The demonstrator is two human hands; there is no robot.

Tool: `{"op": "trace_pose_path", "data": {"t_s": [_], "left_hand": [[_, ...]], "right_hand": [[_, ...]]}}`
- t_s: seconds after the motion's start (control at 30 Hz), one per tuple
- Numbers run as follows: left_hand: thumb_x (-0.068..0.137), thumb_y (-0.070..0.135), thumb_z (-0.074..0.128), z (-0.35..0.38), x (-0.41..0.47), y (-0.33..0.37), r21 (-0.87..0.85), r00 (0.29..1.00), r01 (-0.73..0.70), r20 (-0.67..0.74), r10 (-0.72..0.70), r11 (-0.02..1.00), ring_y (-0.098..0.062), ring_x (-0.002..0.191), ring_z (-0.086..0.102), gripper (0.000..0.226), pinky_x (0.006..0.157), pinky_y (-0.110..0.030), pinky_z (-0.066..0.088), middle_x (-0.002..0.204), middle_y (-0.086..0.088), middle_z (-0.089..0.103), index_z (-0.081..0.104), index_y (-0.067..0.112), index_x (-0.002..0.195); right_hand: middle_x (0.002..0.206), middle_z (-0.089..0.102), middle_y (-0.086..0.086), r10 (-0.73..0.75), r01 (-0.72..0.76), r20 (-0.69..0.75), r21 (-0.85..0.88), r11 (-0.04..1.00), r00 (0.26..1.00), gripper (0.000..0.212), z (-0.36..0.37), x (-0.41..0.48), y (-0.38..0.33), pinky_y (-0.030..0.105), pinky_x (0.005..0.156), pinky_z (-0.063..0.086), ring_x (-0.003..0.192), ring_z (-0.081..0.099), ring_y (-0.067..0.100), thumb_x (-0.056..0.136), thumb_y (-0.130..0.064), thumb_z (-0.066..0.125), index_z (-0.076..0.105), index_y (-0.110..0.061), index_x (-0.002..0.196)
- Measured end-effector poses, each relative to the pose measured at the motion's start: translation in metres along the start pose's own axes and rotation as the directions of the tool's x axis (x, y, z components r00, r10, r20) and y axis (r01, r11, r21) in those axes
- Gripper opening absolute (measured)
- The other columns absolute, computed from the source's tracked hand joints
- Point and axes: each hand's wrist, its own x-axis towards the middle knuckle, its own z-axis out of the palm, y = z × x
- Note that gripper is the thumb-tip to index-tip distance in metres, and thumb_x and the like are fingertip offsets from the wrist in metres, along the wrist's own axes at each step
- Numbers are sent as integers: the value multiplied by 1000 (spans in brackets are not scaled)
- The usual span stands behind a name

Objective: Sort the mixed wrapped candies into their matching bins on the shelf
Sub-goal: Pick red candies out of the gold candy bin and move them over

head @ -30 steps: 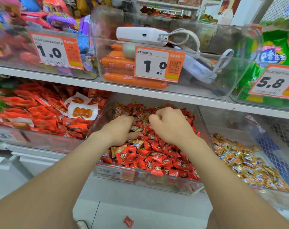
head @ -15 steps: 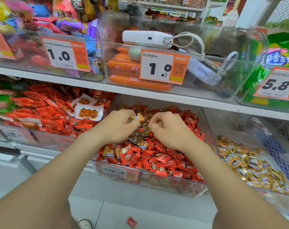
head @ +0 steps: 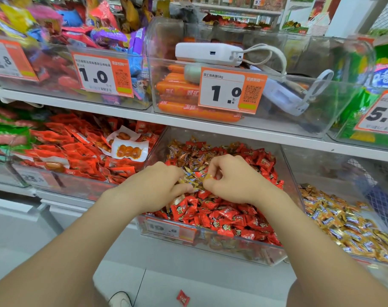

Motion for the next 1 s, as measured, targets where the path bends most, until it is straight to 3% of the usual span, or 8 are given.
{"op": "trace_pose_path", "data": {"t_s": [0.2,0.37,0.53,0.63,0.73,0.8,0.87,1.0], "left_hand": [[100,20,52,-2,-12,-13,-6,1000,-15,14,16,1000,-11,78,68,23,76,-39,60,96,5,70,74,25,104],[102,47,62,3,-17,-18,-91,989,-70,120,81,993,-10,103,62,23,93,-36,52,111,7,68,74,29,109],[95,47,72,3,-16,-16,-134,994,-50,91,62,990,-3,77,59,15,71,-30,49,88,9,69,68,32,93],[99,44,65,1,-14,-13,-190,999,-54,-14,53,980,-8,71,60,20,63,-31,47,81,6,67,57,30,87],[103,33,60,-3,-12,-10,-224,999,-23,-50,12,974,-10,51,51,15,49,-25,38,72,2,63,51,27,91],[104,24,56,-4,-11,-8,-234,999,-11,-33,3,972,-6,41,45,3,43,-18,32,65,3,57,54,26,103],[102,16,53,-5,-9,-7,-249,999,-1,-40,-9,968,-3,39,47,15,42,-16,34,58,6,54,62,24,111],[101,15,53,-8,-4,-3,-258,994,31,-94,-57,966,-4,40,49,17,42,-18,37,56,7,57,70,18,100]], "right_hand": [[57,61,-7,13,-10,30,-120,993,999,12,-4,-2,4,36,65,56,62,63,18,89,-28,56,68,-28,92],[71,63,-6,-28,1,-131,-197,980,991,21,2,2,4,37,69,51,71,64,24,99,-37,49,67,-27,93],[67,65,-12,-205,203,-90,-29,979,975,22,13,11,-3,22,66,49,62,61,-1,107,-22,54,75,-24,117],[62,62,-9,-187,185,-65,-26,982,980,27,19,16,-8,35,68,55,63,61,8,102,-47,51,72,-31,108],[67,58,-7,-116,134,91,-218,967,989,56,25,19,-8,43,74,57,78,62,22,95,-72,41,68,-26,114],[80,62,-2,-85,135,189,-271,953,978,54,25,21,-6,44,75,57,85,62,25,99,-71,46,67,-21,108],[88,62,-1,-92,158,247,-262,952,965,52,25,23,-4,44,78,56,90,60,24,98,-68,54,68,-19,110],[85,57,-7,-122,158,208,-165,974,970,37,22,21,-1,35,71,46,79,50,8,94,-56,70,65,-23,111]]}}
